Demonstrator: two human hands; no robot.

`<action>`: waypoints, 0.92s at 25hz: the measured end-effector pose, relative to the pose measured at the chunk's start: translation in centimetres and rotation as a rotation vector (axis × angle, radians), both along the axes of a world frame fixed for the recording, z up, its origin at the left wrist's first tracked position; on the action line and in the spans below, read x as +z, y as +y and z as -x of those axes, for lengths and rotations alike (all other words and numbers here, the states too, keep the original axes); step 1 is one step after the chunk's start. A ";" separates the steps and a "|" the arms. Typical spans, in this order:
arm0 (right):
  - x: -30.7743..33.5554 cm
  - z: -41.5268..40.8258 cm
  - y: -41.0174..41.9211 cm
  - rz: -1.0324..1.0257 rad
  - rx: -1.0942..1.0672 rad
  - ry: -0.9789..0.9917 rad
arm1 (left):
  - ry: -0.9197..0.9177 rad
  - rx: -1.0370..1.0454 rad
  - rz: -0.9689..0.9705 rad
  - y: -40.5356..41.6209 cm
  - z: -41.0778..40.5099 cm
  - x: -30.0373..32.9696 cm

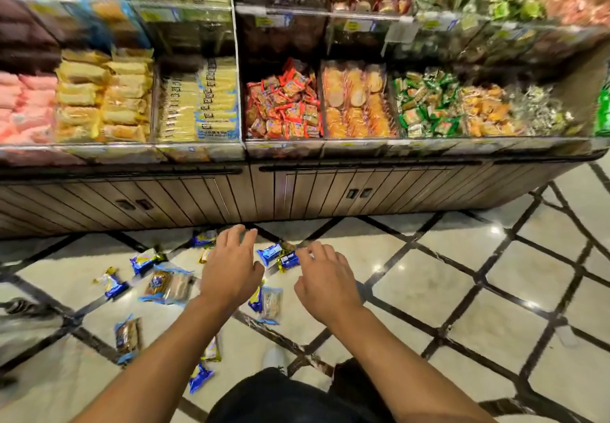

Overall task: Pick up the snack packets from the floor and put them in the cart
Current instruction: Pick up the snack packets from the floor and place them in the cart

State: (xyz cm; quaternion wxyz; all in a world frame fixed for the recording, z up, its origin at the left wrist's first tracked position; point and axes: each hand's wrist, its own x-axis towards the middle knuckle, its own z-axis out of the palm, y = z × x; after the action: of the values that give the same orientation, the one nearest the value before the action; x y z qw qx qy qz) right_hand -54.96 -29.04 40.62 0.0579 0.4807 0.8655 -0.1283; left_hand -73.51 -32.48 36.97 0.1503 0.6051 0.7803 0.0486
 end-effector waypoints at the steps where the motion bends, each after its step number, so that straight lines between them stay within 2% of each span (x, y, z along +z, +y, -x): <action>1: -0.3 0.1 1.5 0.022 0.022 0.005 | 0.001 0.017 0.004 0.8 -0.1 -0.2; 5: -2.0 0.4 7.4 0.054 0.193 0.014 | -0.034 0.210 0.031 2.9 -1.6 -1.3; 9: -2.8 0.7 13.2 0.041 0.444 0.053 | -0.025 0.424 0.103 4.9 -3.4 -1.7; 14: -2.9 1.4 19.8 0.041 0.776 0.146 | 0.013 0.721 0.100 8.0 -6.9 -0.7; 23: -0.6 5.9 23.8 0.056 1.076 0.162 | -0.007 1.028 0.064 9.4 -8.0 -0.1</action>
State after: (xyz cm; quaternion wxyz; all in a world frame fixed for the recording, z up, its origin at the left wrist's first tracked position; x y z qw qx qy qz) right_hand -60.89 -5.24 40.06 0.0614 -0.0431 0.9873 -0.1402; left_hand -65.55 -23.03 36.88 0.1280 0.1384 0.9775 0.0942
